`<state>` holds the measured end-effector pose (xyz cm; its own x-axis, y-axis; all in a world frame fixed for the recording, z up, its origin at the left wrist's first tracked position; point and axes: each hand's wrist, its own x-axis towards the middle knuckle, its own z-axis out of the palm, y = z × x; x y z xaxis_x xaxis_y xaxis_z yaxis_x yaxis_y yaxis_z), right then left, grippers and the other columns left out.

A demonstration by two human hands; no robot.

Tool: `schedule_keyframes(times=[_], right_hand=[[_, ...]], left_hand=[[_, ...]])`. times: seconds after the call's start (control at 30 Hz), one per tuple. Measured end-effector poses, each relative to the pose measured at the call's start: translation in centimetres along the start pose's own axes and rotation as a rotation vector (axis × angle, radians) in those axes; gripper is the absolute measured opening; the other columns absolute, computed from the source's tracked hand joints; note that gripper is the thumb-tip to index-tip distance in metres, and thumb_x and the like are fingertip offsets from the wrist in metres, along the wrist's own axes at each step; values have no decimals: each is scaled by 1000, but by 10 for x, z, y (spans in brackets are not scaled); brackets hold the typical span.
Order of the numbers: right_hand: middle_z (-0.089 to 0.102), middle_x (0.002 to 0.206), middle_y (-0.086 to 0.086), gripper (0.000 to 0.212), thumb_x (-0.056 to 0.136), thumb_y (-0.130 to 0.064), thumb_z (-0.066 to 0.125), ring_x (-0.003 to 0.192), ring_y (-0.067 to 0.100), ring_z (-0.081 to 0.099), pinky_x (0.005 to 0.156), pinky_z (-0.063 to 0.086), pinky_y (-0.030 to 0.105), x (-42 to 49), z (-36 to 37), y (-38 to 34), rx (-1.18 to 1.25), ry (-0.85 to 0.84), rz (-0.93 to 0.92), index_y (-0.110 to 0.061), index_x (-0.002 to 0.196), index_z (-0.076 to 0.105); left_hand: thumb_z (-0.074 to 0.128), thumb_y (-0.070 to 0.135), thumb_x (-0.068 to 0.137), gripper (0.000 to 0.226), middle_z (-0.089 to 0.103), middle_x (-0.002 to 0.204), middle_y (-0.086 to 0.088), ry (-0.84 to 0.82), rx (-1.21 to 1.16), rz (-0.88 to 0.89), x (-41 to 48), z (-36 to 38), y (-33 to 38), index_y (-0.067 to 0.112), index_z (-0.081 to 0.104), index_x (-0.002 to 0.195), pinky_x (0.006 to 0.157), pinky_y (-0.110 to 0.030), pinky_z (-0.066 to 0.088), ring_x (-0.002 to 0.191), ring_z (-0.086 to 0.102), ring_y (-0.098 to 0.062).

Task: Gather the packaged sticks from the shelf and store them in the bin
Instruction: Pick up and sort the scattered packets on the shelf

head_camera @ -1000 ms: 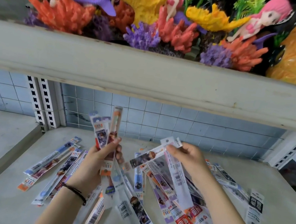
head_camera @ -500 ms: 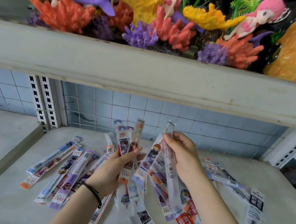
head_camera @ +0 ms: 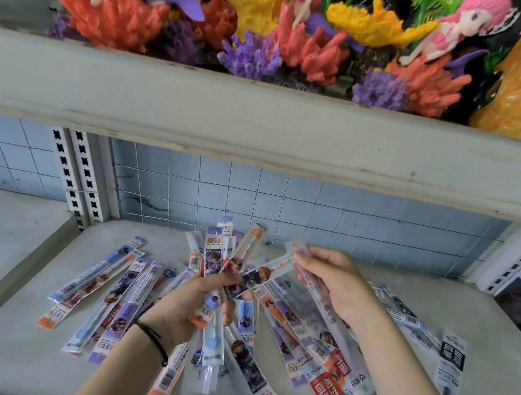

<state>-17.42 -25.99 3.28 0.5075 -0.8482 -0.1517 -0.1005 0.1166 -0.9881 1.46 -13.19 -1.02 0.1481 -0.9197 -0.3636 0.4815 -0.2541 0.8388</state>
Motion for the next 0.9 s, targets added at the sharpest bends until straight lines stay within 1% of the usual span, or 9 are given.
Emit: schedule_keyframes(times=[0.07,0.2,0.3,0.4,0.53,0.63,0.7,0.8,0.9], right_hand=[[70,75,3,16,79,-9,70,66,14,65,62,53,23,-2,0,3,-38,-3,30,-4,95,68],[67,71,5,10,82,-12,68,63,18,64,54,52,23,-2,-1,9,211,148,35,-3,86,65],[66,69,6,10,83,-13,68,65,21,63,57,52,29,0,3,13,353,221,78,-4,83,63],[66,68,5,17,79,-17,71,63,21,60,63,48,31,0,15,20,307,177,131,-6,78,60],[67,64,0,17,76,-20,73,63,18,61,64,49,30,-4,29,28,143,88,80,-9,72,61],[71,71,-1,15,73,-23,76,70,15,66,74,50,26,-10,39,32,-115,-90,52,-10,77,69],[73,74,1,15,71,-25,78,71,14,67,79,51,26,-12,41,32,-189,-148,62,-12,77,73],[71,67,3,9,76,-18,73,60,15,65,60,53,23,-13,38,25,-64,-123,54,-9,75,72],[68,61,1,11,81,-17,69,53,13,62,51,50,21,-11,35,19,119,-53,37,-6,78,69]], left_hand=[[77,32,72,29,69,86,-17,-12,-94,29,2,-2,2,9,74,89,58,-31,48,48,54,-19],[48,30,95,28,71,99,-20,-61,-404,57,9,-2,1,6,58,106,50,-27,53,56,65,-21],[43,27,98,29,71,110,-17,-39,-431,97,11,0,-4,7,53,117,69,-32,59,84,72,-25],[47,28,94,39,68,121,-12,-7,-358,163,13,4,-9,8,54,126,92,-37,52,108,66,-24],[49,34,93,40,72,109,-14,-6,-225,191,14,10,-12,6,65,116,82,-40,55,92,71,-24],[50,35,90,44,68,119,-12,-10,-250,265,16,11,-10,7,61,123,88,-44,54,106,67,-26],[52,33,91,40,69,115,-13,-6,-312,285,18,9,-8,4,60,118,81,-41,58,105,66,-28],[53,28,93,21,64,77,-7,15,-355,274,18,5,-6,9,60,91,62,-32,56,69,65,-24],[58,26,88,19,58,69,-6,20,-306,216,12,4,-5,8,55,92,55,-31,54,56,57,-21]])
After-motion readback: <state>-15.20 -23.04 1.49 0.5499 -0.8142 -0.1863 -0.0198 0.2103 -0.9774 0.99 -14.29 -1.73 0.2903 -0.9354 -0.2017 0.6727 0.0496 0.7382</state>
